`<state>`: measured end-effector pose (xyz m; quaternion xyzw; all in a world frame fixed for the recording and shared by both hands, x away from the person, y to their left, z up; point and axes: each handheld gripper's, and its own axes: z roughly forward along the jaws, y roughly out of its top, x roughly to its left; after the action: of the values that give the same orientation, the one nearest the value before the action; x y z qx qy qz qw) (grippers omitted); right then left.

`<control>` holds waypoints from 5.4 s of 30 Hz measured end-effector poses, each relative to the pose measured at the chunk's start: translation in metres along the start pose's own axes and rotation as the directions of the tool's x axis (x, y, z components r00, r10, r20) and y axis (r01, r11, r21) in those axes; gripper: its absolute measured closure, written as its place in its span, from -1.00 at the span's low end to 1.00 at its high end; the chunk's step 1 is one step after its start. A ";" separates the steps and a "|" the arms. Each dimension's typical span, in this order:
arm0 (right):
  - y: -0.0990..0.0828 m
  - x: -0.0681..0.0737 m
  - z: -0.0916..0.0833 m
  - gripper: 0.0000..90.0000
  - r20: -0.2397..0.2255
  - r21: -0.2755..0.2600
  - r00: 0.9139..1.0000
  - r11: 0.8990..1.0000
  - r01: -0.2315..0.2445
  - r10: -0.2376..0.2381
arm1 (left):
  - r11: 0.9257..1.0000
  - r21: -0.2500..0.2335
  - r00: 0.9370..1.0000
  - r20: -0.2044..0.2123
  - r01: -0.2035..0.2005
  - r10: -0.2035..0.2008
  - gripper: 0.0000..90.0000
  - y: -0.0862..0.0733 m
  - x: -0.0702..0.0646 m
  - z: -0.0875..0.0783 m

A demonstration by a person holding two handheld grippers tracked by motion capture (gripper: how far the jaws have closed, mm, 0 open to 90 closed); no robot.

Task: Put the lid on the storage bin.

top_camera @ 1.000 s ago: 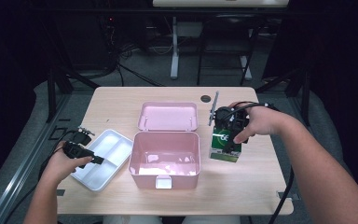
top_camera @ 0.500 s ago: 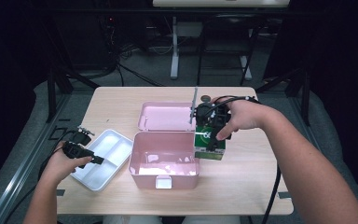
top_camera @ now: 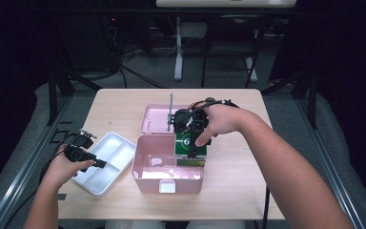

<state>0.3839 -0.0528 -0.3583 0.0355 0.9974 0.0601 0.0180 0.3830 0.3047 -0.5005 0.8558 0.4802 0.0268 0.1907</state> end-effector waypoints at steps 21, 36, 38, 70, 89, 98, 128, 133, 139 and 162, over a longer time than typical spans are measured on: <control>0.006 -0.006 0.056 -0.64 -0.028 0.005 1.000 1.000 -0.004 0.004 | 1.000 0.007 1.000 -0.001 -0.007 0.007 -0.11 0.001 0.001 0.001; 0.000 -0.008 0.102 -0.64 -0.021 0.036 1.000 0.999 0.001 0.000 | 1.000 0.012 1.000 -0.003 -0.008 0.008 -0.11 0.001 0.000 0.003; 0.000 -0.009 0.106 -0.65 -0.016 0.043 1.000 0.999 -0.002 0.003 | 1.000 0.013 1.000 -0.003 -0.006 0.006 -0.11 0.001 0.000 0.002; -0.024 -0.006 0.051 -0.68 0.016 0.020 0.997 0.997 -0.081 0.081 | 1.000 0.019 1.000 -0.001 -0.003 0.003 -0.11 0.000 -0.001 0.003; -0.124 -0.017 0.056 -0.68 0.089 -0.065 0.928 0.931 -0.358 0.363 | 1.000 -0.001 1.000 -0.017 0.009 -0.009 -0.06 0.000 0.001 0.005; -0.147 -0.017 0.074 -0.75 0.100 -0.123 0.876 0.879 -0.461 0.473 | 1.000 -0.019 0.999 -0.037 0.000 -0.001 -0.07 0.000 0.000 0.003; -0.221 0.037 0.139 -0.10 0.071 -0.626 0.514 0.440 -0.644 0.855 | 0.977 0.204 0.990 -0.109 -0.065 0.088 0.38 0.031 -0.003 0.022; -0.225 0.040 0.136 0.05 0.035 -0.670 0.491 0.385 -0.634 0.870 | 0.969 0.244 0.992 -0.102 -0.047 0.074 0.51 0.031 0.001 0.029; -0.228 0.040 0.137 0.11 -0.024 -0.667 0.469 0.336 -0.665 0.883 | 0.957 0.289 0.993 -0.107 -0.017 0.050 0.61 0.031 0.003 0.038; -0.227 0.035 0.153 0.11 -0.053 -0.617 0.469 0.340 -0.709 0.882 | 0.938 0.347 0.993 -0.113 -0.001 0.043 0.97 0.039 0.001 0.060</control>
<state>0.3393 -0.2569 -0.5391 0.5248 0.7654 0.3445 0.1417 0.4292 0.2692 -0.5429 0.8782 0.4783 -0.0052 0.0079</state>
